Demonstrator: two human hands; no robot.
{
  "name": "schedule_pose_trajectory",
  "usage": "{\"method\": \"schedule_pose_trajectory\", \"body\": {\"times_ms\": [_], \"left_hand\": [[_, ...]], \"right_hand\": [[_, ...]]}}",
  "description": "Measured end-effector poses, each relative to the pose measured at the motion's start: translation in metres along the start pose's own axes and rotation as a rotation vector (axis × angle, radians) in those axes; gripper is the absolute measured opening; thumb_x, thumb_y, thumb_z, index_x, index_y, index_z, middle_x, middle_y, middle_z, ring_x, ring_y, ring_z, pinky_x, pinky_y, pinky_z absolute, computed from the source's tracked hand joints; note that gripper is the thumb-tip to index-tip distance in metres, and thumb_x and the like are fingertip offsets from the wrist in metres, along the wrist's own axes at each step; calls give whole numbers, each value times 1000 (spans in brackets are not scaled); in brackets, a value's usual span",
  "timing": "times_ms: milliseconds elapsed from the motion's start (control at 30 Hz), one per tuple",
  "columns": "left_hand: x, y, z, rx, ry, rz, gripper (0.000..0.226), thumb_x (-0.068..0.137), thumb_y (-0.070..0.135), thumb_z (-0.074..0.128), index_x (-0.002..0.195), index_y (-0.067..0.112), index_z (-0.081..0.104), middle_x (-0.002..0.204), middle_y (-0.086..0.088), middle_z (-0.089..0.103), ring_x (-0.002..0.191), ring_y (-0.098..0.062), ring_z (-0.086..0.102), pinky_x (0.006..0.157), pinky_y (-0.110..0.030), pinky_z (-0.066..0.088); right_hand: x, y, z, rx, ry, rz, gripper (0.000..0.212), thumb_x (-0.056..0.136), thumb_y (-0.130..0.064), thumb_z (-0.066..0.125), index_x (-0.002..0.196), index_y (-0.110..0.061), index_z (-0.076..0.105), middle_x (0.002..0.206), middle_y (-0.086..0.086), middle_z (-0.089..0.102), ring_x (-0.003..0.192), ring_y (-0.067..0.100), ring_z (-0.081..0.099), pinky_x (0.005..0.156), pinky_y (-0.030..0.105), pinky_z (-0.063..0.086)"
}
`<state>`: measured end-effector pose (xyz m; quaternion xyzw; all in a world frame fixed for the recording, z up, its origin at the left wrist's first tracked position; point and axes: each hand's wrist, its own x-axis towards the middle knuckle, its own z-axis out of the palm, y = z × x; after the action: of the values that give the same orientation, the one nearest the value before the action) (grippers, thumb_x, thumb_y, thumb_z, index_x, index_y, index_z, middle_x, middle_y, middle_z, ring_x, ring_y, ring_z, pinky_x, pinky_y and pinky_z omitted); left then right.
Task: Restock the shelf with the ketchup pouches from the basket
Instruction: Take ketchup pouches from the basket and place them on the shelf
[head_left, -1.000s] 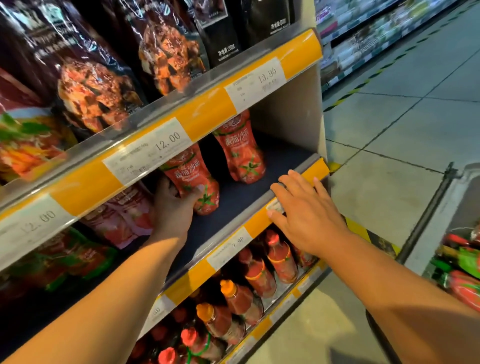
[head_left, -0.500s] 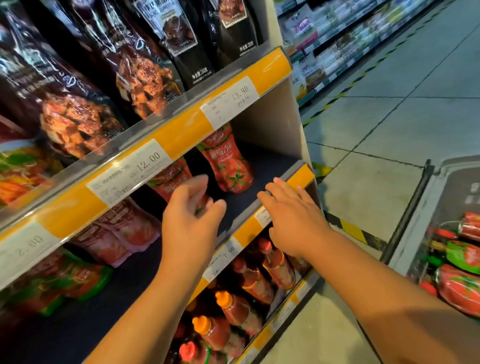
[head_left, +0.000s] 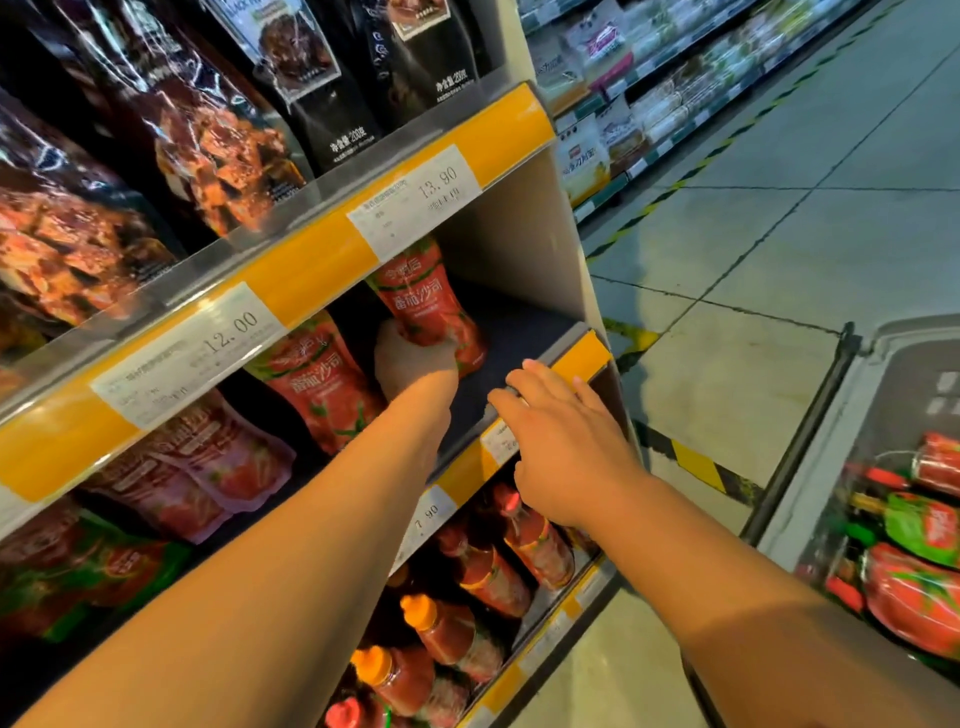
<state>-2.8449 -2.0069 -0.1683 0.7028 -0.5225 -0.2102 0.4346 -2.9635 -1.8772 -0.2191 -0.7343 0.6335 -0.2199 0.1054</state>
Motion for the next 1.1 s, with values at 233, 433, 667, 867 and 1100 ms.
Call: {"method": "schedule_pose_trajectory", "body": {"times_ms": [233,433,667,867,1100], "left_hand": [[47,20,31,36,49,28,63,93,36,74,148,19,50,150,-7,54,139,-29,52,114,-45,44],[86,27,62,-116,31,-38,68,95,39,72,152,16,45,152,-8,52,139,-28,51,115,-43,43],[108,32,78,-209,14,-16,57,99,40,64,149,16,51,146,-8,57,133,-27,56,109,-35,46],[117,34,82,-98,-31,10,66,98,43,66,155,19,42,152,-8,52,138,-27,51,111,-34,42],[87,35,77,-84,-107,4,66,100,45,61,157,23,37,145,3,52,121,-19,56,85,-24,48]], "right_hand": [[-1,-4,-4,9,-10,11,81,93,-22,63,162,-29,21,174,-3,11,163,19,-7,131,49,13],[-2,-9,-6,13,4,9,78,95,-21,59,163,-28,20,173,-2,11,163,20,-7,130,50,15],[-2,-8,-5,14,5,3,79,96,-19,57,164,-28,17,174,-1,9,163,20,-9,130,50,13],[-3,-8,-5,29,15,1,78,94,-17,59,162,-27,21,173,-1,11,163,20,-8,130,51,13],[-3,-6,-4,5,7,20,81,93,-19,60,162,-30,20,173,-4,11,163,18,-8,131,52,13]]}}
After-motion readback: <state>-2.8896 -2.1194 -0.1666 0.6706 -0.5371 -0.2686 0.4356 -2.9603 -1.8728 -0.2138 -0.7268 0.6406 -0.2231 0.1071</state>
